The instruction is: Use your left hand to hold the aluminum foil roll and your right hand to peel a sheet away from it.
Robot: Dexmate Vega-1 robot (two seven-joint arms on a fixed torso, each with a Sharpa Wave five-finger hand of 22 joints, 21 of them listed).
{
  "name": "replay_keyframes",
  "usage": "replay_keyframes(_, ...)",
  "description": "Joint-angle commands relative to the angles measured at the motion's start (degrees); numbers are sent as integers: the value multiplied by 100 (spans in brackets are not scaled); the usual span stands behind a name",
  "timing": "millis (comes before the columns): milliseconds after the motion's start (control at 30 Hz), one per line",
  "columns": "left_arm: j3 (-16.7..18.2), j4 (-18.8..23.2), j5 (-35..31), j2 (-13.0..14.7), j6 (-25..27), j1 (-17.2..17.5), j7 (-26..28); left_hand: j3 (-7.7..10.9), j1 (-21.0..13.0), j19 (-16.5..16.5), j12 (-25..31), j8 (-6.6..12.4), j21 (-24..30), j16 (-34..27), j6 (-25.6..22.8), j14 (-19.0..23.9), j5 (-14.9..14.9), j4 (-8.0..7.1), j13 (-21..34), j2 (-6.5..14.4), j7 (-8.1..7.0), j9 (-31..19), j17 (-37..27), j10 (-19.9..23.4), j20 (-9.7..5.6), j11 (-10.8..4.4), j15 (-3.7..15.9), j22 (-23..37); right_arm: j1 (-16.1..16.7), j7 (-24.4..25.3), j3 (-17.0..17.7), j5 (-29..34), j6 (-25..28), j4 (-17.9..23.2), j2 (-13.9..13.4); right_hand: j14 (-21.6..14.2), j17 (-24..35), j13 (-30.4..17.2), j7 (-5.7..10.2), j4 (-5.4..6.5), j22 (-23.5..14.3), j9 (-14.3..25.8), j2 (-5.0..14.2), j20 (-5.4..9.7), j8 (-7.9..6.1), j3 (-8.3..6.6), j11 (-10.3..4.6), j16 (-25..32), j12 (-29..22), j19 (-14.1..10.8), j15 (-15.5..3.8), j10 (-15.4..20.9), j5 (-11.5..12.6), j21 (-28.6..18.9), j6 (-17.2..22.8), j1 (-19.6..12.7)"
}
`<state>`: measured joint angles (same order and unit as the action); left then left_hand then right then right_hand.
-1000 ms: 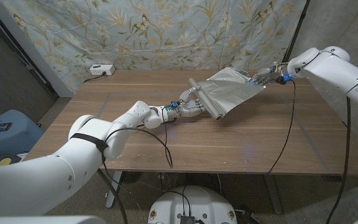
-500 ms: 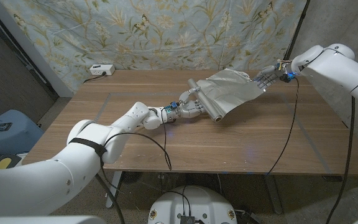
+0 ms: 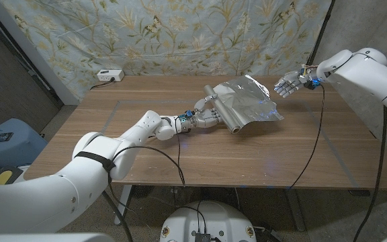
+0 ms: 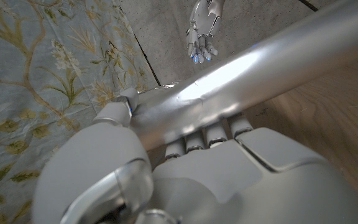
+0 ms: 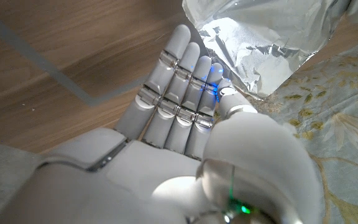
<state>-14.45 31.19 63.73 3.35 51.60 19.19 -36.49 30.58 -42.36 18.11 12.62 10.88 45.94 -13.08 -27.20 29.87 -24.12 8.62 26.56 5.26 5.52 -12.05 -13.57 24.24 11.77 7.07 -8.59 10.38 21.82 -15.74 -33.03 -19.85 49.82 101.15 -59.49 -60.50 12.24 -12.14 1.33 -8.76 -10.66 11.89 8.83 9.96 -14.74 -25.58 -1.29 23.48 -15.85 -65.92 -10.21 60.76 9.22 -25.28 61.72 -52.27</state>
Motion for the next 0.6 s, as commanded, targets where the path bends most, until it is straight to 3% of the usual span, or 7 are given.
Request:
replay_keyframes(33,-71,-95,9,-38,-47,-55,-41,15,41,46,35,55,-10,-30,12,14,19,19,13,1,6,-10,-5,20,12,-1,-3,20,22,-126,123,-194,-211,-111,-61,220,6,-19,-42,167,3,33,-126,-84,121,175,129,-156,122,187,-103,-187,28,26,-212,351)
replay_keyframes(167,-81,-121,-3,-43,-50,-70,-50,19,41,38,38,54,-19,-31,16,9,23,17,12,14,1,-7,-5,19,13,11,-5,21,-184,-466,-34,-126,-349,-328,-55,644,25,-39,-156,335,31,39,-279,-246,294,444,225,-403,309,471,163,-541,46,151,-616,833)
replay_keyframes(333,-96,-163,-29,-47,-52,-93,-89,22,41,44,40,55,-27,-31,16,3,29,20,10,17,19,-3,0,16,9,10,-6,21,-411,-829,-182,-10,-692,-716,48,1084,41,-39,-296,384,45,38,-380,-386,421,628,320,-650,478,713,416,-1027,84,297,-1164,1145)
replay_keyframes(600,-69,-67,-8,-22,-13,-42,-53,13,59,56,45,61,-35,-33,1,9,41,20,8,-1,10,1,9,15,10,-6,-4,21,-762,-1339,-445,262,-1337,-1534,370,1552,61,-39,-362,327,50,33,-492,-470,438,755,354,-875,548,972,569,-1493,118,464,-1570,1267)
